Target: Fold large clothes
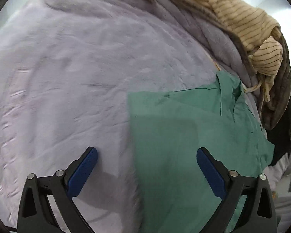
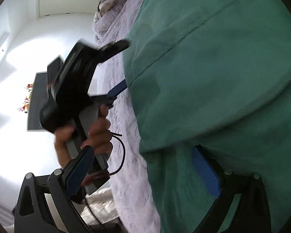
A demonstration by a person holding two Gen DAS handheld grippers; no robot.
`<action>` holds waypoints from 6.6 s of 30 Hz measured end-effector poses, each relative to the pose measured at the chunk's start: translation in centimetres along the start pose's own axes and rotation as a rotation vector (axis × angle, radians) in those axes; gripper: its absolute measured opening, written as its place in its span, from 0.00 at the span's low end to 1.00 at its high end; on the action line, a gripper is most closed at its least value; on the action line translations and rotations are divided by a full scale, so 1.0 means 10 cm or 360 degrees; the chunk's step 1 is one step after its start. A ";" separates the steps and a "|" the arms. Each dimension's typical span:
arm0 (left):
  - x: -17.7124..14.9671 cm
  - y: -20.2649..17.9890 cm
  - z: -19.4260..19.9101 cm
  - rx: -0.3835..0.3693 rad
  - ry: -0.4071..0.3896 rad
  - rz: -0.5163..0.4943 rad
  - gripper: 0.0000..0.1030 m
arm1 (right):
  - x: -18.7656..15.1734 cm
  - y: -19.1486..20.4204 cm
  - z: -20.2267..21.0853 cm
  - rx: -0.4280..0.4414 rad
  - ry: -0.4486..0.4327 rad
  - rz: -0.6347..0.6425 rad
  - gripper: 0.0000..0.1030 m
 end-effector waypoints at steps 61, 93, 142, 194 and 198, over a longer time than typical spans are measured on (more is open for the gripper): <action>-0.51 0.02 0.11 0.0547 -0.0159 -0.0210 0.06 | 0.75 -1.68 2.21 -0.0906 -0.0455 -0.0158 0.15; -1.64 -1.80 -0.18 0.0377 0.0016 -0.0398 0.96 | 0.92 -1.98 2.47 -0.0290 -0.0277 -0.0210 0.65; -1.86 -3.25 -1.30 0.0214 0.0182 -0.0400 0.96 | 1.72 -4.05 4.98 -0.0490 -0.0959 -0.0744 0.73; -1.47 -1.03 0.15 0.0505 -0.0299 0.0063 0.96 | 1.27 -0.93 1.06 -0.0459 0.0033 0.0249 0.51; -1.55 -0.96 0.22 0.0460 -0.0298 0.0093 0.96 | 1.41 -1.05 1.44 -0.0460 -0.0234 0.0066 0.66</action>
Point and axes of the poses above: each gripper's, at about its wrist camera, not at the fingertips, and z roughly against the way its jaws point, y to its left, x to its top, the point moved 6 cm from there along -z, roughly the way its jaws point, and after that the axes turned 8 degrees about -x, right-handed, at the moved point
